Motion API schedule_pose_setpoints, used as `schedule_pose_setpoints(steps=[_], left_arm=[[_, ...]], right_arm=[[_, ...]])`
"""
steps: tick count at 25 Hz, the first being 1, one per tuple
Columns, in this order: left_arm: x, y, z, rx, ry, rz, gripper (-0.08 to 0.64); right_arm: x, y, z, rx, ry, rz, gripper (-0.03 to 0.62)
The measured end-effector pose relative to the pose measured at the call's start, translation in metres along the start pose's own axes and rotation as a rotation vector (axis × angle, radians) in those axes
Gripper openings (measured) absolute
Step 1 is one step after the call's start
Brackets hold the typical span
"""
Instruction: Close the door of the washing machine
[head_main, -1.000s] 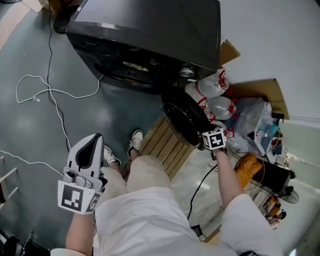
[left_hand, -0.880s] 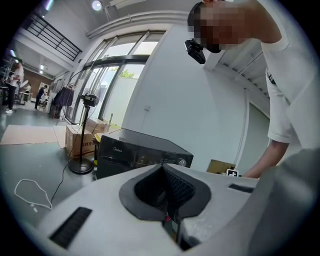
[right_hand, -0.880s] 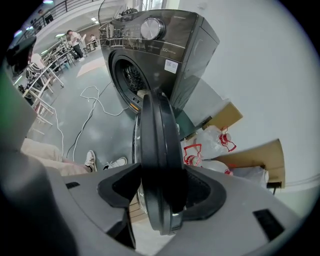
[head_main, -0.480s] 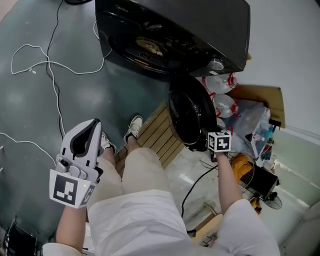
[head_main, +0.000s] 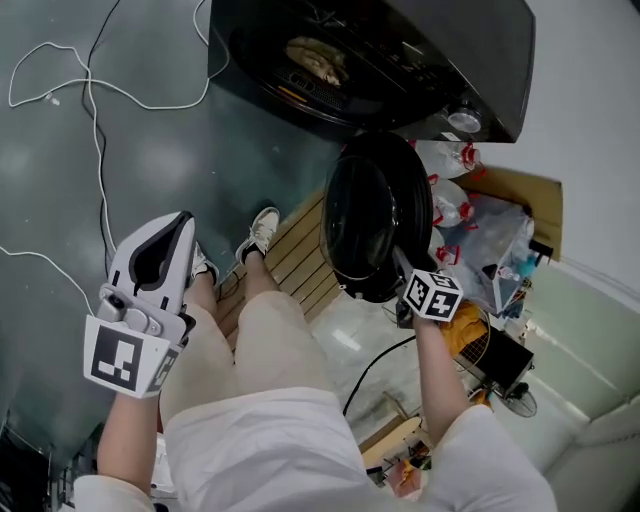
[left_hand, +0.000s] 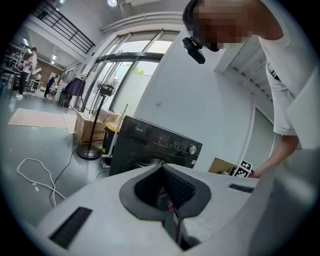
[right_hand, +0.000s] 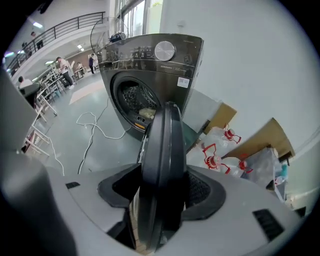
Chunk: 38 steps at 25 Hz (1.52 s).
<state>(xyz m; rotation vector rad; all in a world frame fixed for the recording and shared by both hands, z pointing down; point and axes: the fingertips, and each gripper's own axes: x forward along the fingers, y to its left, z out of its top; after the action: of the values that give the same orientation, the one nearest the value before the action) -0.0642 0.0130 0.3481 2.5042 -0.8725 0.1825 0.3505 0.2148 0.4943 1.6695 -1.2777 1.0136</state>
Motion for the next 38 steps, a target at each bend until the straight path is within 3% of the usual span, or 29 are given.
schedule_pose_setpoints(steps=[7,10,16,21,25,38], left_arm=[[-0.001,0.01,-0.035,-0.054,-0.014,-0.005,0.003],[-0.004,0.029,-0.049,-0.103,-0.045,0.038,0.003],[0.01,0.063,-0.076,-0.088,-0.084,0.083,0.003],[0.02,0.066,-0.1,-0.139,-0.107,0.087,0.003],[0.032,0.066,-0.122,-0.161,-0.088,0.082,0.003],[0.076,0.055,-0.113,-0.131,-0.059,0.043,0.003]], right_arm=[[0.001,0.042,0.008,0.123,-0.045,0.054,0.249],[0.0,0.056,0.014,0.178,-0.08,0.068,0.252],[0.006,0.081,0.024,0.288,-0.13,0.098,0.261],[0.008,0.097,0.033,0.352,-0.148,0.103,0.27],[0.013,0.11,0.045,0.441,-0.167,0.161,0.275],[0.028,0.159,0.081,0.572,-0.166,0.256,0.314]])
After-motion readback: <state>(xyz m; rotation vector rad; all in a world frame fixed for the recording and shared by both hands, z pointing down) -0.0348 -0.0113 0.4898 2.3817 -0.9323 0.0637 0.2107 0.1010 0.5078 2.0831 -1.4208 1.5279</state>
